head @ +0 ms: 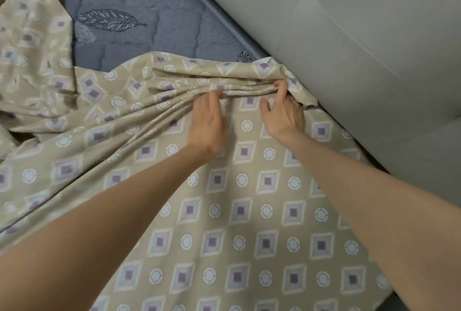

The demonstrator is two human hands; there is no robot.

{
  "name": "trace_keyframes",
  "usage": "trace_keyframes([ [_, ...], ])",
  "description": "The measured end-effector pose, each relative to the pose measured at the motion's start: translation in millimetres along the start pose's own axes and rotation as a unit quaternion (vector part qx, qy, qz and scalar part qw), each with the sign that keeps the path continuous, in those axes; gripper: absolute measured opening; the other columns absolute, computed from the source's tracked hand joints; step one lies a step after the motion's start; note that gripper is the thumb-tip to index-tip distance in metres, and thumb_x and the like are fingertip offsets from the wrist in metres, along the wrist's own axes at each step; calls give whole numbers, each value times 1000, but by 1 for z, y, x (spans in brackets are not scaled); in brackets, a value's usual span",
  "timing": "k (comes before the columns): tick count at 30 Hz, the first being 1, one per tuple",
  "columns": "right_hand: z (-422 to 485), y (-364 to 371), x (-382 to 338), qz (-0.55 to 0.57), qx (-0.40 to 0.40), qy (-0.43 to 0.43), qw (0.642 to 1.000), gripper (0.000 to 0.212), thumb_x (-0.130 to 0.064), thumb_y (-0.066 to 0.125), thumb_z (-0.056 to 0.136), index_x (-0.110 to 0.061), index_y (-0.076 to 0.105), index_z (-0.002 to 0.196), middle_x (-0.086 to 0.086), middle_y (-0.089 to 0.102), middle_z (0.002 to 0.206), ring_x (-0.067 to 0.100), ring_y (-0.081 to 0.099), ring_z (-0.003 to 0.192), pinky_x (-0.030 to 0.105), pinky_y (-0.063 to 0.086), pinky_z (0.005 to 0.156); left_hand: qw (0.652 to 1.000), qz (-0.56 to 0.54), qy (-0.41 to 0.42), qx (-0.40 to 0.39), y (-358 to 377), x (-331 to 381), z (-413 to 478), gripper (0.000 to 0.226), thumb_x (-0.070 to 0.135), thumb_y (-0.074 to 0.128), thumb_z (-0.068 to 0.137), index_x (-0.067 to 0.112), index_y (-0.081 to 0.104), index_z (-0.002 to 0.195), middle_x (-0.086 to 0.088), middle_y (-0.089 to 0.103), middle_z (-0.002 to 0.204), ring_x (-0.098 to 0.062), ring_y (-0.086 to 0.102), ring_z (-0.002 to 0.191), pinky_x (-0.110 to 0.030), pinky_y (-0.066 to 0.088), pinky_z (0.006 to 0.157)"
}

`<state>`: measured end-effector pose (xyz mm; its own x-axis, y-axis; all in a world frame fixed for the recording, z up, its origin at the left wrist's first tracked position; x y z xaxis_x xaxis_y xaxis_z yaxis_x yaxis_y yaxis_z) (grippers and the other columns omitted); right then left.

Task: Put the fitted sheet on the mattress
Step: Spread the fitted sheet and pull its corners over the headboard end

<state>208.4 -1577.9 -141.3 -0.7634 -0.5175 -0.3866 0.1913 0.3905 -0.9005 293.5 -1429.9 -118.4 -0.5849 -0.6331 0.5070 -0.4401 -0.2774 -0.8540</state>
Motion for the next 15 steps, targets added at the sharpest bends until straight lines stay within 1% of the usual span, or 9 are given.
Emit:
trace_keyframes([
  [1, 1, 0, 1, 0, 9, 6, 1000, 48, -33, 45, 91, -13, 33, 133, 20, 62, 115, 38, 57, 109, 42, 43, 86, 998, 43, 30, -19, 9, 2, -1, 45, 13, 36, 80, 4, 41, 124, -16, 45, 125, -35, 40, 119, -37, 28, 105],
  [2, 3, 0, 1, 3, 12, 20, 1000, 55, -37, 48, 90, -11, 31, 136, 20, 61, 119, 38, 58, 109, 43, 44, 85, 995, 85, 44, -35, 17, 3, 2, 51, 20, 28, 79, 6, 40, 126, -16, 41, 131, -36, 37, 124, -41, 23, 111],
  [3, 7, 1, 2, 4, 14, 30, 999, 62, -43, 49, 88, -11, 30, 138, 19, 57, 127, 37, 56, 114, 44, 45, 88, 991, 114, 40, -51, 21, 4, 5, 57, 26, 25, 80, 8, 36, 133, -15, 35, 141, -37, 31, 131, -46, 18, 114],
  [5, 16, 2, 2, -24, 3, 42, 999, 66, -52, 46, 88, -12, 33, 139, 15, 44, 142, 33, 44, 130, 49, 40, 100, 988, 130, 2, -80, 29, 3, 13, 66, 31, 32, 85, 14, 20, 148, -10, 13, 158, -38, 12, 142, -53, 8, 117],
  [7, 25, 6, 0, -67, -32, 43, 996, 64, -57, 37, 91, -16, 35, 141, 10, 36, 149, 30, 32, 139, 52, 30, 107, 989, 115, -33, -87, 32, 4, 20, 74, 31, 42, 87, 20, 10, 152, -3, -1, 161, -38, -1, 145, -56, 0, 118],
  [8, 30, 7, -2, -69, -60, 56, 994, 63, -57, 31, 92, -18, 34, 142, 7, 35, 151, 30, 31, 140, 52, 27, 107, 990, 109, -41, -85, 33, 6, 23, 76, 31, 44, 86, 22, 8, 153, -1, -4, 161, -37, -5, 145, -56, -3, 117],
  [10, 40, 9, -5, -42, -96, 89, 991, 62, -56, 24, 93, -20, 34, 143, 7, 37, 149, 33, 35, 137, 52, 27, 106, 990, 107, -38, -78, 36, 7, 26, 80, 33, 45, 83, 24, 7, 153, 0, -7, 161, -34, -10, 146, -57, -7, 116],
  [12, 53, 8, -8, -13, -103, 122, 987, 60, -51, 23, 95, -18, 39, 142, 10, 40, 148, 34, 36, 136, 51, 27, 107, 990, 108, -29, -81, 41, 3, 28, 82, 36, 44, 80, 24, 6, 153, -1, -9, 161, -31, -13, 147, -58, -9, 115],
  [15, 79, 16, -7, 94, -133, 145, 976, 60, -45, 25, 97, -11, 38, 144, 14, 35, 151, 34, 31, 140, 46, 24, 113, 991, 104, -27, -78, 45, 1, 28, 83, 34, 45, 82, 23, 5, 153, -1, -10, 161, -29, -16, 147, -58, -10, 115],
])
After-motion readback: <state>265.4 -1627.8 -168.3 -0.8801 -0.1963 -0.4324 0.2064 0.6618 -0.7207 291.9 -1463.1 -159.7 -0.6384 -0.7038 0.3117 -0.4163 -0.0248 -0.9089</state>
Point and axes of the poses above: each hand's wrist, its own z-axis towards the middle knuckle, its own y-axis out of the palm, x = y × z, the point moved 4 cm from there along z, towards the middle knuckle
